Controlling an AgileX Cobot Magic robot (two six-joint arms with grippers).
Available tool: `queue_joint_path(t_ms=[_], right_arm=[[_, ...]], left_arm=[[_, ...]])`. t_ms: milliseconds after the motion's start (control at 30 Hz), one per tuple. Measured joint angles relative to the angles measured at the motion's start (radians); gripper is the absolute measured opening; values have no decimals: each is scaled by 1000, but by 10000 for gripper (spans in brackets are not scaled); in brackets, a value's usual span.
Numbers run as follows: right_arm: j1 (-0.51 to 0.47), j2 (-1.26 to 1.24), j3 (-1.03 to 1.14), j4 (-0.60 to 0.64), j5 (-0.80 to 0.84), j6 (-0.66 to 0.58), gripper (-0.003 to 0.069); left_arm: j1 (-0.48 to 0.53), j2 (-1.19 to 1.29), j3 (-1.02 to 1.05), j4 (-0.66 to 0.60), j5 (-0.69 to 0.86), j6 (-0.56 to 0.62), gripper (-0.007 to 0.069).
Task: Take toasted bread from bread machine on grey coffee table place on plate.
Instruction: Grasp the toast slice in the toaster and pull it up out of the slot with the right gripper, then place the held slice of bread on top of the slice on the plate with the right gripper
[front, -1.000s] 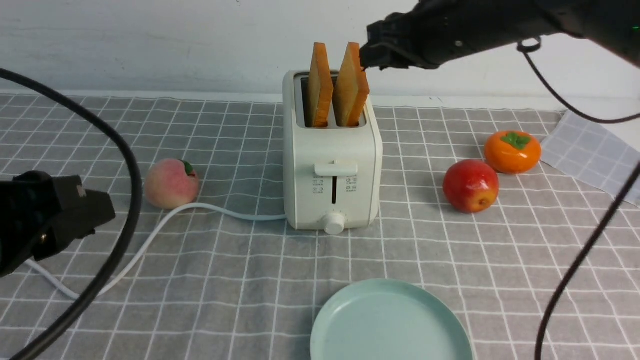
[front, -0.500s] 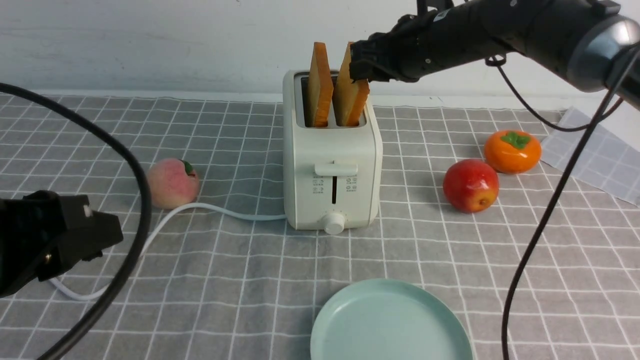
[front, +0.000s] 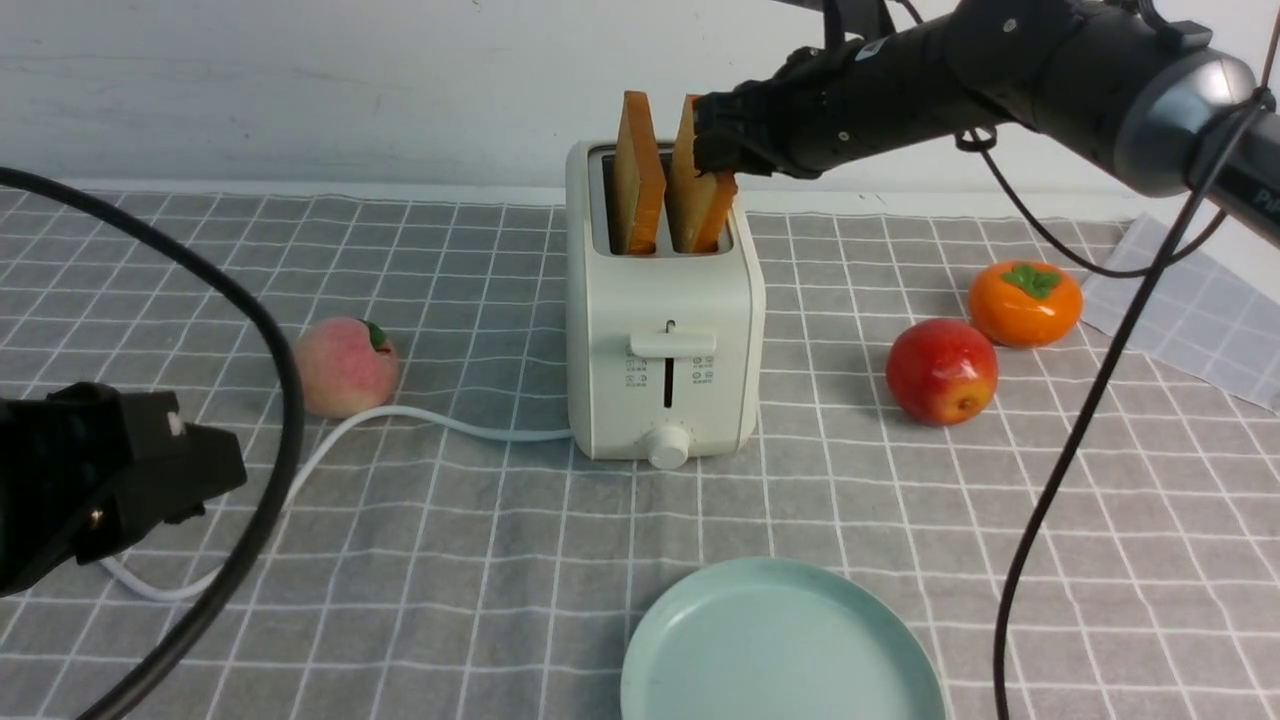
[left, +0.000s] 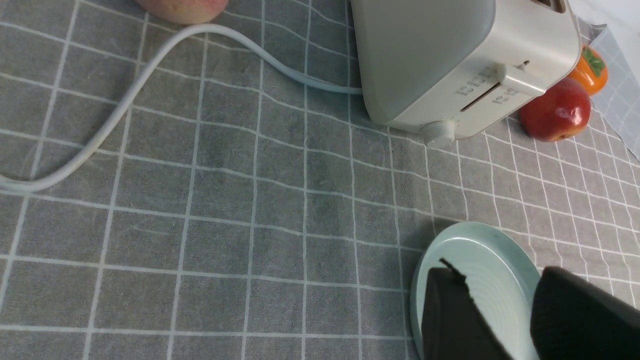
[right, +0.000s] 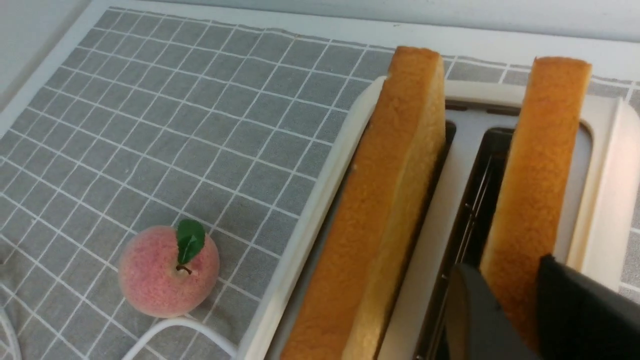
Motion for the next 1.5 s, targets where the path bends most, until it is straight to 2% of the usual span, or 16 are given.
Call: queue_joint_path(t_ms=[133, 233, 433, 500, 600, 700, 800, 833, 900, 933, 967, 1033, 1267, 1400, 1467, 1500], right_arm=[[0, -3, 0, -4, 8, 32, 210], [0, -5, 0, -5, 15, 33, 315], [0, -6, 0, -12, 41, 34, 573], [0, -6, 0, -13, 49, 34, 617], [0, -5, 0, -13, 52, 34, 628], [0, -1, 0, -13, 57, 34, 591], [0, 1, 0, -13, 60, 34, 450], [0, 1, 0, -13, 60, 34, 426], [0, -4, 0, -13, 62, 34, 289], [0, -12, 0, -13, 64, 34, 181], [0, -19, -1, -13, 64, 34, 113], [-2, -39, -13, -19, 69, 34, 84], [-46, -181, -92, -85, 113, 34, 99], [-114, -320, -118, -181, 267, 34, 99], [-156, -369, -125, -244, 475, 35, 99], [-166, -373, -126, -255, 519, 36, 99]], left_arm=[[0, 0, 0, 0, 0, 1, 237], [0, 0, 0, 0, 0, 1, 237], [0, 0, 0, 0, 0, 1, 237], [0, 0, 0, 0, 0, 1, 237], [0, 0, 0, 0, 0, 1, 237], [0, 0, 0, 0, 2, 1, 237], [0, 0, 0, 0, 8, 1, 237], [0, 0, 0, 0, 8, 1, 237], [0, 0, 0, -1, 12, 1, 238], [0, 0, 0, -1, 12, 1, 238], [0, 0, 0, -1, 12, 1, 238], [0, 0, 0, -1, 12, 1, 238], [0, 0, 0, -1, 12, 1, 238], [0, 0, 0, -1, 12, 1, 238], [0, 0, 0, -1, 12, 1, 238], [0, 0, 0, -1, 12, 1, 238]])
